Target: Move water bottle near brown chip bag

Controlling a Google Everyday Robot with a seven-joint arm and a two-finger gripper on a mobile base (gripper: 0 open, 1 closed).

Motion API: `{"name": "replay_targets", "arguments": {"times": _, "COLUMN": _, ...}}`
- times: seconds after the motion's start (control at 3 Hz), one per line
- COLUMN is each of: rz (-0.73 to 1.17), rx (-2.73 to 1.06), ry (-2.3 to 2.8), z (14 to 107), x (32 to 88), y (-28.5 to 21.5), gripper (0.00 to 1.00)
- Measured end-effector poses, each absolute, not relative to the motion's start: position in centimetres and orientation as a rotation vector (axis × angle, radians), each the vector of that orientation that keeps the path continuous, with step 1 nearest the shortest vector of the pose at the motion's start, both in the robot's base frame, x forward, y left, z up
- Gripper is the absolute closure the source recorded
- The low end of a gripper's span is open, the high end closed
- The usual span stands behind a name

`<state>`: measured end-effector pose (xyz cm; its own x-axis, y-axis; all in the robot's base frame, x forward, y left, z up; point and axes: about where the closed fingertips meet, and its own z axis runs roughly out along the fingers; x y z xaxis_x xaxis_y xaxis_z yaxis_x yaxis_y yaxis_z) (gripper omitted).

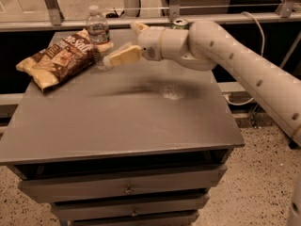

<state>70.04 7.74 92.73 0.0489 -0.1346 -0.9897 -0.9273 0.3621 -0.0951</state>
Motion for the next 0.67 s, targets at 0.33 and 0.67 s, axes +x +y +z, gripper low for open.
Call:
{"name": "replay_targets", "arguments": {"times": 0.33, "rz": 0.748, "rx": -1.015, "ry": 1.380, "z": 93.7, "x": 67.7, "y": 1.8, "gripper": 0.00}}
{"name": "replay_targets", "arguments": {"times": 0.67, "rz": 0.715, "rx": -0.990, "ry": 1.390, "z": 93.8, "x": 67.5, "y": -0.9, "gripper": 0.00}}
